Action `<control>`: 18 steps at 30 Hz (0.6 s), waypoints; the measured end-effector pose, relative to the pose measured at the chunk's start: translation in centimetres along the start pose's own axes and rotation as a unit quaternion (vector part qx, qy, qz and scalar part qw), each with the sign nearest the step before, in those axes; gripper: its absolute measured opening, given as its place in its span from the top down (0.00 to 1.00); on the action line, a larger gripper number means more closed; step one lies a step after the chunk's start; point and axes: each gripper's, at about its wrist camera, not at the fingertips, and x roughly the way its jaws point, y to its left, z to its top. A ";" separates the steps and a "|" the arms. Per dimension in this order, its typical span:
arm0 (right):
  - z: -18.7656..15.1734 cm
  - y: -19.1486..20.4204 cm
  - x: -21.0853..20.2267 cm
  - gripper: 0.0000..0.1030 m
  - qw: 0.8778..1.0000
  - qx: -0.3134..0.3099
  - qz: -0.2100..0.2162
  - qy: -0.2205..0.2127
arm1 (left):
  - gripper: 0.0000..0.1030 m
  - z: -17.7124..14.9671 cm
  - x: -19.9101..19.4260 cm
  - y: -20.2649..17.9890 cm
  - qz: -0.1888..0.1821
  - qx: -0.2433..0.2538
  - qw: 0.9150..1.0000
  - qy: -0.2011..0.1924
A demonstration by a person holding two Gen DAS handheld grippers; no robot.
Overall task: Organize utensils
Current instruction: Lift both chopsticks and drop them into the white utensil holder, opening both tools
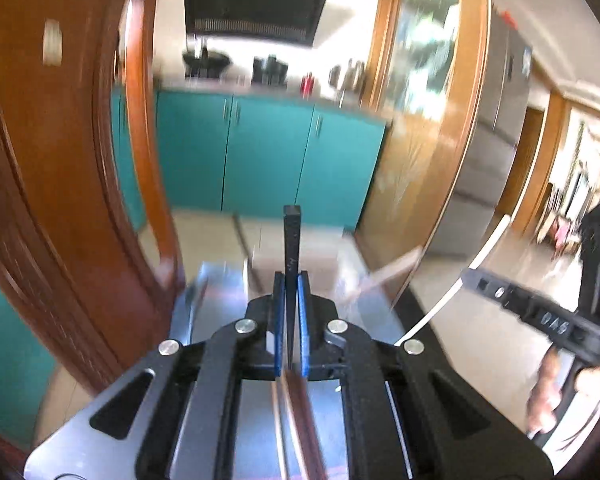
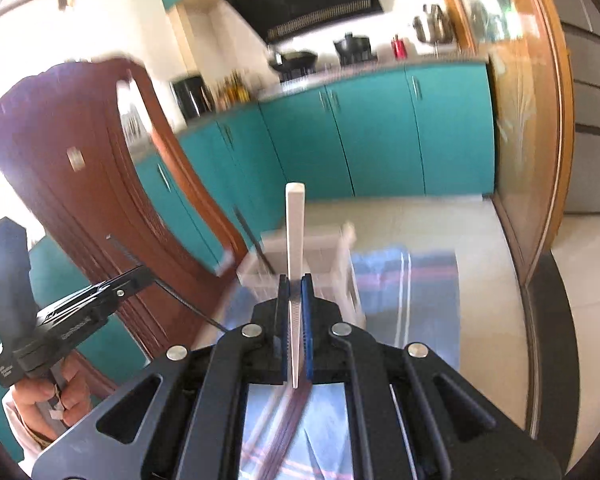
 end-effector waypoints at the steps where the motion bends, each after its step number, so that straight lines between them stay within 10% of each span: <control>1: 1.2 0.4 -0.4 0.94 1.000 0.005 0.002 -0.018 | 0.93 1.1 -0.4 -0.2 -0.001 -0.002 1.000 -0.015; 8: 5.5 0.6 0.8 0.94 0.989 0.026 -0.038 -0.137 | 0.93 6.0 1.5 0.2 0.026 -0.036 0.994 -0.100; 18: 1.4 0.4 10.9 0.94 0.995 -0.013 -0.086 -0.045 | 0.93 3.0 10.6 2.9 0.083 -0.051 0.995 -0.033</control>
